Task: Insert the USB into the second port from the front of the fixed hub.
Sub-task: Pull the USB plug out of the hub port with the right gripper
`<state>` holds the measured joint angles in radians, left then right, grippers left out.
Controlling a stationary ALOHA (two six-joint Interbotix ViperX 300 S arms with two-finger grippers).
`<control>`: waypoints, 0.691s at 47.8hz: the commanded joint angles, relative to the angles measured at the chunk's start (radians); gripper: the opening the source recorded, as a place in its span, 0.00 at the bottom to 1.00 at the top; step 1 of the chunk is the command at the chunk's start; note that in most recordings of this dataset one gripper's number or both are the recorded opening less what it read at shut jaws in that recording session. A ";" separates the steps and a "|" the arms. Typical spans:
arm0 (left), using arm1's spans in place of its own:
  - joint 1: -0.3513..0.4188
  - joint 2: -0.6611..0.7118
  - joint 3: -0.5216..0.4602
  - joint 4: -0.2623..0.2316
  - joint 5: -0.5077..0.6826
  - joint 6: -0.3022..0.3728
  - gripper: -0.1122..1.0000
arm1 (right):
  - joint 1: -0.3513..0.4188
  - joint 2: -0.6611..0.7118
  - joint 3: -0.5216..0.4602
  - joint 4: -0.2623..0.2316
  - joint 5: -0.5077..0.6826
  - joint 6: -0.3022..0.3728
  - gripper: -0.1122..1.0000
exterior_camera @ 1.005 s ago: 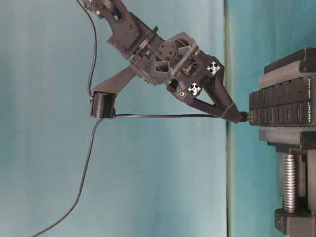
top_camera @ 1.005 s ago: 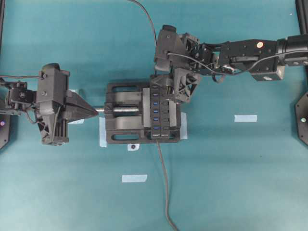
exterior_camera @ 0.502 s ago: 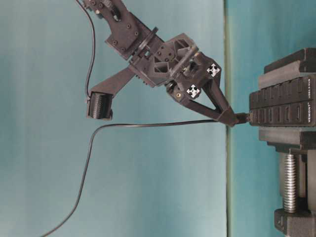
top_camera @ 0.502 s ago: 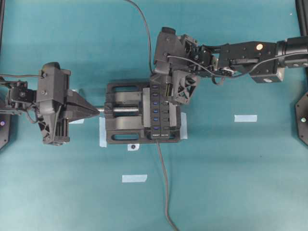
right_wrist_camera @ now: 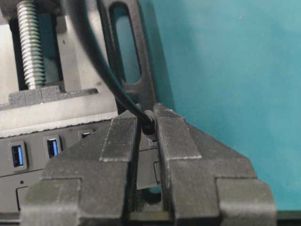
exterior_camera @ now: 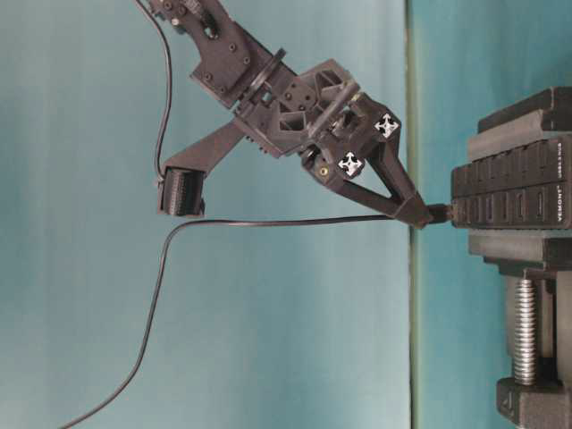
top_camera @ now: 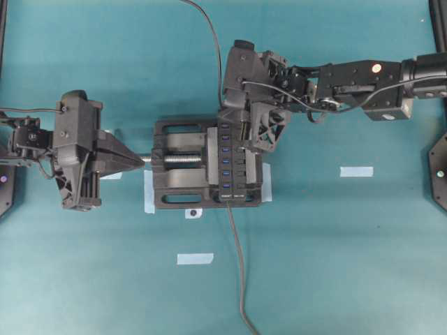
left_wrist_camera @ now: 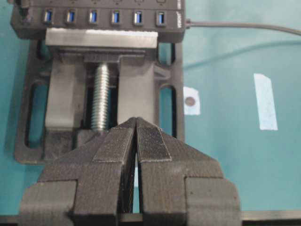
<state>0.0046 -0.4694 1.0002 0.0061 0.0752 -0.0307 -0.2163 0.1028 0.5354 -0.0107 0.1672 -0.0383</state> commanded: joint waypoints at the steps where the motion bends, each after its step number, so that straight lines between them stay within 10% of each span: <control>1: 0.002 -0.005 -0.020 0.003 -0.006 0.002 0.10 | 0.009 -0.029 -0.021 -0.002 -0.002 0.005 0.17; 33: 0.002 0.014 -0.028 0.003 -0.008 0.000 0.10 | 0.023 -0.166 -0.029 -0.002 0.075 0.009 0.17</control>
<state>0.0046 -0.4571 1.0002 0.0077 0.0752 -0.0307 -0.2010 -0.0184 0.5323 -0.0107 0.2378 -0.0383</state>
